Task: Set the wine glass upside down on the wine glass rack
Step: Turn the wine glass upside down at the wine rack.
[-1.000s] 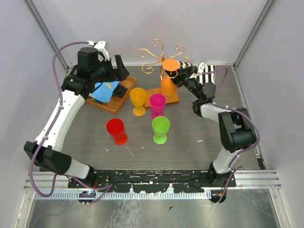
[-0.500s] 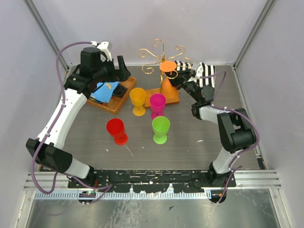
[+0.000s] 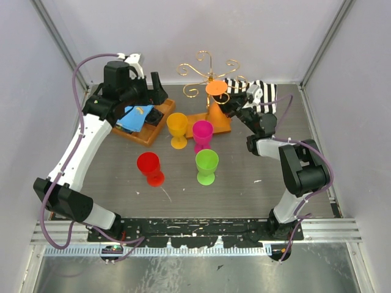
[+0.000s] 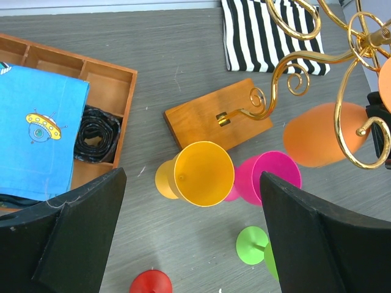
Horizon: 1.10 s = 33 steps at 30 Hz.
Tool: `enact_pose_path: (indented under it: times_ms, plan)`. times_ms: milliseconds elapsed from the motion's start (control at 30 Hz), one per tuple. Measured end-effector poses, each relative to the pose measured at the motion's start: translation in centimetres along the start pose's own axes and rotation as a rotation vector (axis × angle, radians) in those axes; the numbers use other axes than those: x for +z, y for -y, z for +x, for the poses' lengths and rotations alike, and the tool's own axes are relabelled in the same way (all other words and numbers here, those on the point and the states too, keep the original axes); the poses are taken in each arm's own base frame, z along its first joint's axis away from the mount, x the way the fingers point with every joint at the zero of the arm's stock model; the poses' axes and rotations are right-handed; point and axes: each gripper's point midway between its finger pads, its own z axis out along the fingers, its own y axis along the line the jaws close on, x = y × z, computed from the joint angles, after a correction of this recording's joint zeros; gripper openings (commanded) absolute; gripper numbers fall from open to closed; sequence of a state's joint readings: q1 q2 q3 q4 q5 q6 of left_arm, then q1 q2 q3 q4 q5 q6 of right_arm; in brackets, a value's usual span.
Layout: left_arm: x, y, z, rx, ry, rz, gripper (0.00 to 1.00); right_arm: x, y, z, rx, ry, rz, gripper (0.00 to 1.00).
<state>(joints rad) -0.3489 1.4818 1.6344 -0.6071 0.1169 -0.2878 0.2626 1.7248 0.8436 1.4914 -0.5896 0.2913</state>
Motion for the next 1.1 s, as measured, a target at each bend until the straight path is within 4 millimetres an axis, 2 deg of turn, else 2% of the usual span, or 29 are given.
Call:
enact_pose_path:
  times_ms: [333,533,733,1100]
  plan:
    - [0.0,-0.1,0.1,0.002,-0.003,-0.002,0.98,-0.3,-0.7,-0.4,0.017,0.020,-0.021,0.13]
    - [0.0,-0.1,0.1,0.002,-0.004,-0.004,0.98,-0.2,-0.7,-0.5,0.036,0.008,-0.016,0.13]
    - [0.0,-0.4,0.0,-0.003,-0.003,-0.008,0.98,0.0,-0.9,-1.6,0.025,0.006,-0.018,0.13]
    - [0.2,-0.7,0.1,-0.008,-0.010,-0.012,0.98,-0.4,-1.5,-1.7,0.010,0.016,-0.037,0.12]
